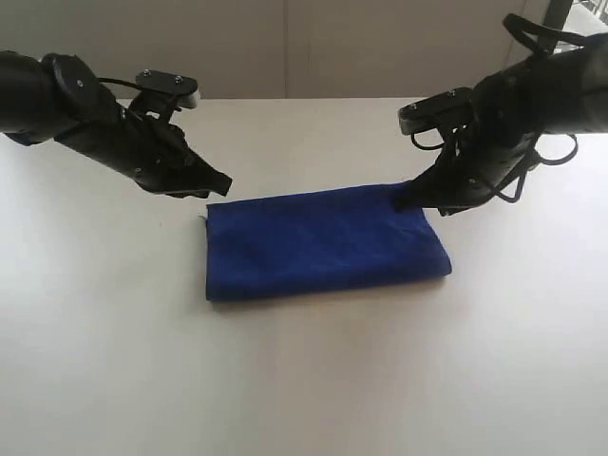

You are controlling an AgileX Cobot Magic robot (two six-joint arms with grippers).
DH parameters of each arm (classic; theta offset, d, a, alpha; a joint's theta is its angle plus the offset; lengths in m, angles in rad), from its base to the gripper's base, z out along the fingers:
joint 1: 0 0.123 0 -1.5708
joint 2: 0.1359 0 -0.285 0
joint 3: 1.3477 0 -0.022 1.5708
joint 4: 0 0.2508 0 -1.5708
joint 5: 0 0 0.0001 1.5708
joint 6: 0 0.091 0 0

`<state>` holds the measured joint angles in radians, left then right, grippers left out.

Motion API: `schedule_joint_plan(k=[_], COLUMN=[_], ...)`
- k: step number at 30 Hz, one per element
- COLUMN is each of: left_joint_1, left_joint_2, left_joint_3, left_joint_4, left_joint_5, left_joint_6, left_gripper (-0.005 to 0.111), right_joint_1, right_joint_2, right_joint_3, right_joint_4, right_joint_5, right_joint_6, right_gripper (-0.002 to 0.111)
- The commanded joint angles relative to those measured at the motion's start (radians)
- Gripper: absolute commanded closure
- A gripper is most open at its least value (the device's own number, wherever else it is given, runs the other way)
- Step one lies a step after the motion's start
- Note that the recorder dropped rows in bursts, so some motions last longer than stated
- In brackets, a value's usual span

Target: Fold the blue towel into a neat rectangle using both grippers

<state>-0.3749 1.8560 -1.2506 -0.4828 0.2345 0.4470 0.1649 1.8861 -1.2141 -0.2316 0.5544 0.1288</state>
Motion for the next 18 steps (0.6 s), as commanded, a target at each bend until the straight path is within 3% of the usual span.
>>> schedule_joint_plan(k=[1,6,11,18], left_joint_1=[0.021,0.052,0.065,0.065], left_joint_2=[0.059,0.065,0.072,0.142], left_joint_3=[-0.037,-0.037,-0.037,-0.037], left_joint_4=[-0.018,0.008,0.130,0.086], left_joint_5=[0.108,0.178,0.213,0.247], left_joint_6=[-0.031,-0.051,-0.199,-0.234], left_gripper=[0.107,0.107,0.107,0.107], right_joint_1=[-0.008,-0.016,-0.016,-0.016], right_joint_2=[0.015,0.061,0.072,0.093], right_joint_3=[0.005,0.005,0.006,0.006], right_joint_4=[0.017,0.016,0.016,0.016], right_joint_5=[0.013,0.015,0.017,0.036], right_joint_6=[-0.013,-0.013,-0.013,-0.013], right_gripper=[0.108,0.108,0.108,0.108])
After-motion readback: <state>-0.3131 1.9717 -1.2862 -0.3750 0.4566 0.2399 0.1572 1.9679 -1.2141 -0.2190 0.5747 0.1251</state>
